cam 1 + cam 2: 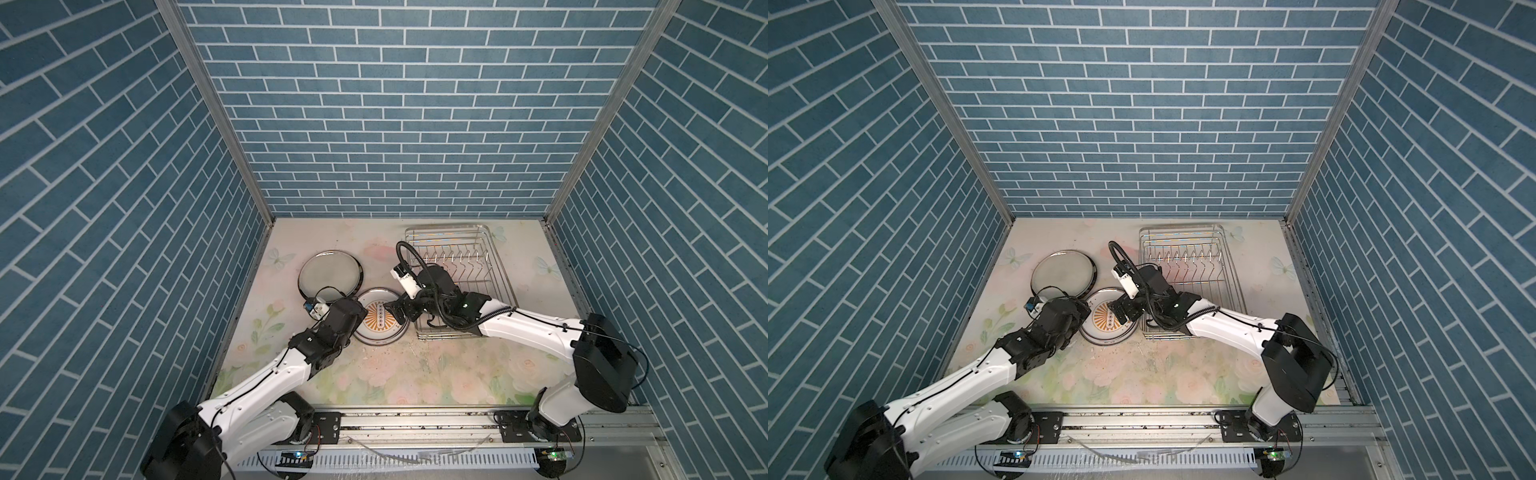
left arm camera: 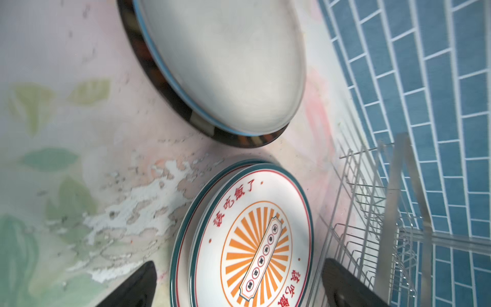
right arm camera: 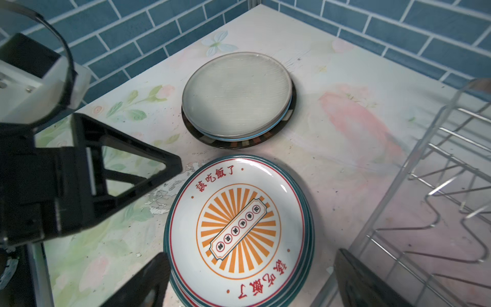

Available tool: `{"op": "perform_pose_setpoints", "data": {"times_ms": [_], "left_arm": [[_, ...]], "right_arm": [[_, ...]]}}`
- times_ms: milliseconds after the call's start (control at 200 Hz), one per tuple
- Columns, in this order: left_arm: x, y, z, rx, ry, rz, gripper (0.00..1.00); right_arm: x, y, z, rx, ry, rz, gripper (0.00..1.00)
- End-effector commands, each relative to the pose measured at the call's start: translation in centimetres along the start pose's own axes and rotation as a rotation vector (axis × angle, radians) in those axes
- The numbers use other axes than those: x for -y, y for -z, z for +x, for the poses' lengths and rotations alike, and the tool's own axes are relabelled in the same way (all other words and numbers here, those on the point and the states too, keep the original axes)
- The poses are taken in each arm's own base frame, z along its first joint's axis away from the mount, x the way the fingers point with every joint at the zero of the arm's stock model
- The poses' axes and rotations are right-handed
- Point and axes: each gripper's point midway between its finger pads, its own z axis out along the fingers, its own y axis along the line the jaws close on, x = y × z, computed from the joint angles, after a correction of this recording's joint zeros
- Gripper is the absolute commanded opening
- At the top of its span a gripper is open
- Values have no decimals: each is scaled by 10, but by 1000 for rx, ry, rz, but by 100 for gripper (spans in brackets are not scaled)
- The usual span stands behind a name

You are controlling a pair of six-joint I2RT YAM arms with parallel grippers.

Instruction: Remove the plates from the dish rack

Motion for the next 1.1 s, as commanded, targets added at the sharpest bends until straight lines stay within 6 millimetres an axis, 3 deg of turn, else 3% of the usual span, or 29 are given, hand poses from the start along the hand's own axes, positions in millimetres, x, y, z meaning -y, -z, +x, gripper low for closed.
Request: {"op": "perform_pose_setpoints", "data": {"times_ms": [0, 170, 255, 385, 450, 540, 640, 765, 960, 1096], "left_arm": [[11, 15, -40, 205, -111, 66, 100], [63, 61, -80, 399, -420, 233, 100], [77, 79, -96, 465, -560, 212, 100], [79, 97, -128, 577, -649, 52, 100], [71, 105, -147, 633, -657, -61, 99], [62, 97, -154, 630, -713, -138, 97], [53, 81, -154, 647, -775, -181, 100], [24, 69, -166, 652, -797, -296, 100], [-34, 62, -180, 676, -799, -480, 100], [-49, 57, -185, 676, -793, -474, 100]], "right_arm": [[30, 29, -34, 111, -57, 156, 98], [83, 72, -53, 116, -147, 344, 98], [138, 106, -52, 115, -240, 499, 99], [224, 167, -28, 131, -391, 715, 98], [251, 192, -11, 116, -434, 803, 97], [279, 210, 11, 132, -408, 912, 93], [309, 229, 54, 85, -501, 1015, 93], [340, 255, 108, 76, -634, 1145, 91], [363, 262, 153, -18, -631, 1300, 91], [362, 256, 182, -64, -597, 1314, 92]]}}
